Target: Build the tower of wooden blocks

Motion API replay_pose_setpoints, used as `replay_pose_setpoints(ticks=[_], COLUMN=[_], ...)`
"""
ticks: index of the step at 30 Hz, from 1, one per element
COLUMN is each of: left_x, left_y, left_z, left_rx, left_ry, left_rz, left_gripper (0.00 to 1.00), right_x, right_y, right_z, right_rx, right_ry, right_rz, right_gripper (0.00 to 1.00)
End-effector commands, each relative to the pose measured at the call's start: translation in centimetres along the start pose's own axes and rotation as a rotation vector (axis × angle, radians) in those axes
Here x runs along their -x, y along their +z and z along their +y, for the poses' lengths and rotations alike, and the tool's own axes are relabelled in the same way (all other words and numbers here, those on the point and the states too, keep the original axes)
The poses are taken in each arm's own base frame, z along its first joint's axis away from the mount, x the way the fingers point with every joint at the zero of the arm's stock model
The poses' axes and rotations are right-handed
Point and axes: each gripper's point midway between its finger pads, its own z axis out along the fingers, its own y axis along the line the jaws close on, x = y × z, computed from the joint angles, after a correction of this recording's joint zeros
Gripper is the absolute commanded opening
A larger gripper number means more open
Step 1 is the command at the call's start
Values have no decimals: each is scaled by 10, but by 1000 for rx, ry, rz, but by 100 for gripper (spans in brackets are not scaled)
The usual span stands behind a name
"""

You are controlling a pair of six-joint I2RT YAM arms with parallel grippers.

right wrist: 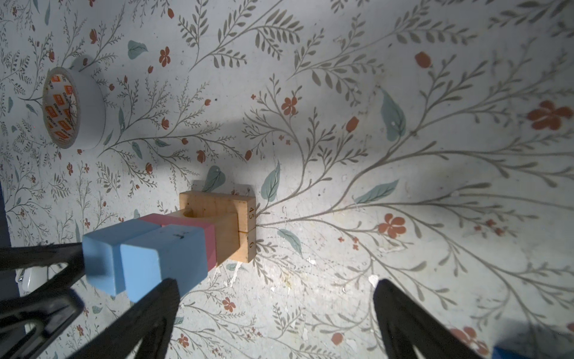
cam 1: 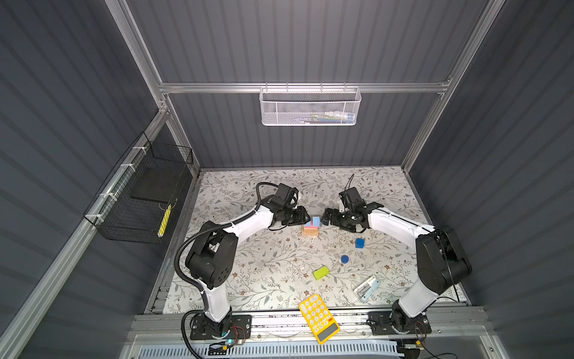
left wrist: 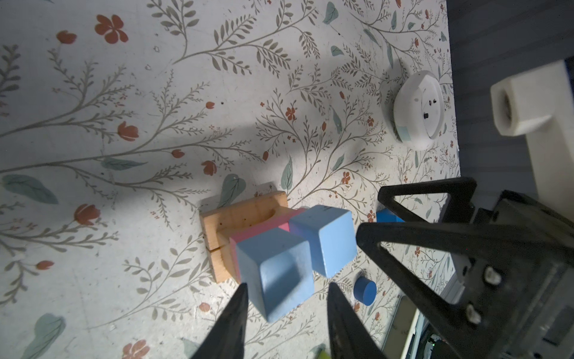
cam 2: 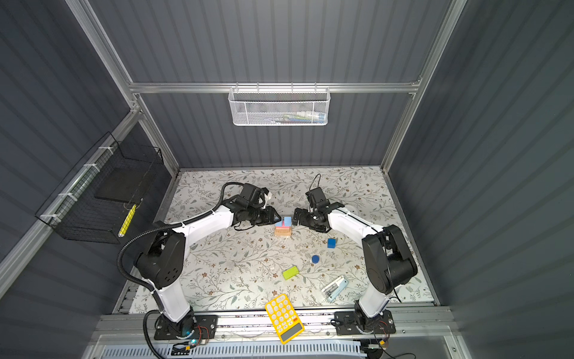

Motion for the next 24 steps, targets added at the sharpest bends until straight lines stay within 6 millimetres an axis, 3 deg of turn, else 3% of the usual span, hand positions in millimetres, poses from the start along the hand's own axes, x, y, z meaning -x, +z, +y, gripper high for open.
replay_pose_setpoints(ticks=[1, 24], left_x=[-1, 1], left_y=[3, 4], left_z=[-5, -8], left_rx=[-6, -12], left_ry=[-11, -10], left_rz=[24, 24], left_gripper=[42, 41], right_x=[6, 3], right_y=[1, 4], right_z=[5, 7], right_rx=[15, 29], right_ry=[0, 8], right_rz=[-4, 13], right_gripper=[99, 99])
